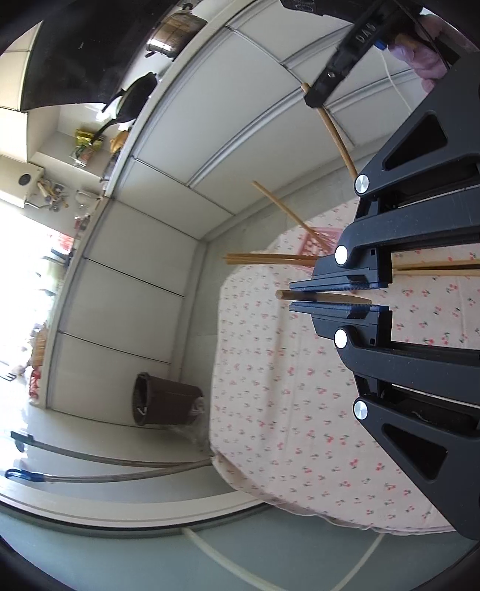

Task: Organize utensils
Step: 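Lift both chopsticks and carry them over the pink basket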

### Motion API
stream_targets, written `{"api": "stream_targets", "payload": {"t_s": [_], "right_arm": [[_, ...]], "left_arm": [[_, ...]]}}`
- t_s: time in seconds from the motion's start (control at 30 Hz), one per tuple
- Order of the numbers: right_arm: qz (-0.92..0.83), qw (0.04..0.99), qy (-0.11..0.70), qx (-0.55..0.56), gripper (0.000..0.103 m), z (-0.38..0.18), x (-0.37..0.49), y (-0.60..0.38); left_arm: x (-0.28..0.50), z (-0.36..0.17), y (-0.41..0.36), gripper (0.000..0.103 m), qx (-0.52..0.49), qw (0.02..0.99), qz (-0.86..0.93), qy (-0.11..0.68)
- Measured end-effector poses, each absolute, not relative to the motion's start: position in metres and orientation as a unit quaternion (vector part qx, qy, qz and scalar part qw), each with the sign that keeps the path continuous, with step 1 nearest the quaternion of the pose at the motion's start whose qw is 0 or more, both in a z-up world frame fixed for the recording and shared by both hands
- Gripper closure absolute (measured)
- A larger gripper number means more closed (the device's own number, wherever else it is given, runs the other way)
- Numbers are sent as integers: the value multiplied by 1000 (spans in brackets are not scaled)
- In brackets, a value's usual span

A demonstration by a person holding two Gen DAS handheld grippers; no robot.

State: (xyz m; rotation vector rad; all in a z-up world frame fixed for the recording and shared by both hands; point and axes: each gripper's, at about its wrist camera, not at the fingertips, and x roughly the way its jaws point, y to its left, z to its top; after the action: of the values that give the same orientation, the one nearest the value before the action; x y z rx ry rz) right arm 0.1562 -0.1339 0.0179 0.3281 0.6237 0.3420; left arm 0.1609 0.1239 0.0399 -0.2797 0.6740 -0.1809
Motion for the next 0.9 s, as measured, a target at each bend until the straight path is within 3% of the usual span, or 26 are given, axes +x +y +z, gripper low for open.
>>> {"api": "stream_targets", "payload": {"t_s": [0.4,0.9], "right_arm": [[129,946,214,205,95,84,200,-177],[90,940,237,226,95,59,242,-208]], "left_arm": [[201,93,80,98,-123,943,-131,279],[261,58,43,96,-113,934,-137,309]]}}
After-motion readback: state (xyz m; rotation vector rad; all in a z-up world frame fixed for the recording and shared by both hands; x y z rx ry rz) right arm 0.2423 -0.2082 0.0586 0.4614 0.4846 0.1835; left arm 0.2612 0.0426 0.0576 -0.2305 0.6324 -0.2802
